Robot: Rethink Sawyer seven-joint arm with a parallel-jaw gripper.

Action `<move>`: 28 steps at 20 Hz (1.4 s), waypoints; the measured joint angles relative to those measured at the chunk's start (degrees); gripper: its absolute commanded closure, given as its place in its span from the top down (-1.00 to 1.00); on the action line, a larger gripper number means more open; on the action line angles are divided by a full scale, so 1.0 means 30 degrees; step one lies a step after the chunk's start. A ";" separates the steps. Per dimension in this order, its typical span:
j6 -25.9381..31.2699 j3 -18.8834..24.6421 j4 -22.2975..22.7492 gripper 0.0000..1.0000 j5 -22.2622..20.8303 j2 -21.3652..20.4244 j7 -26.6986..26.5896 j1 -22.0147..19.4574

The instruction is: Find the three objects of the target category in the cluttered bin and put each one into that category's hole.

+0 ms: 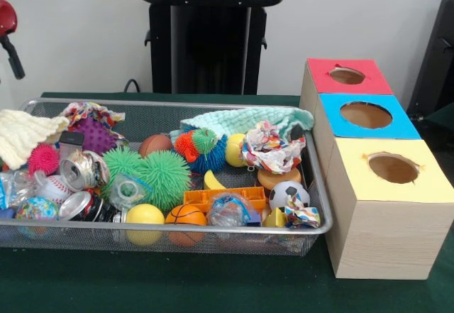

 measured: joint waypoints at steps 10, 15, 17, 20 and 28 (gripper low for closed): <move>-0.0012 -0.0003 0.0124 1.00 -0.0012 0.0855 0.0000 0.0020; -0.0012 -0.0102 -0.0771 1.00 -0.0016 0.1104 0.0000 0.0521; -0.0012 -0.0115 -0.1028 1.00 -0.0016 0.1138 0.0000 0.0636; -0.0012 -0.0125 -0.1712 1.00 -0.0016 0.1195 0.0000 0.0866; -0.0008 -0.0176 -0.3078 1.00 -0.0019 0.1244 0.0000 0.0978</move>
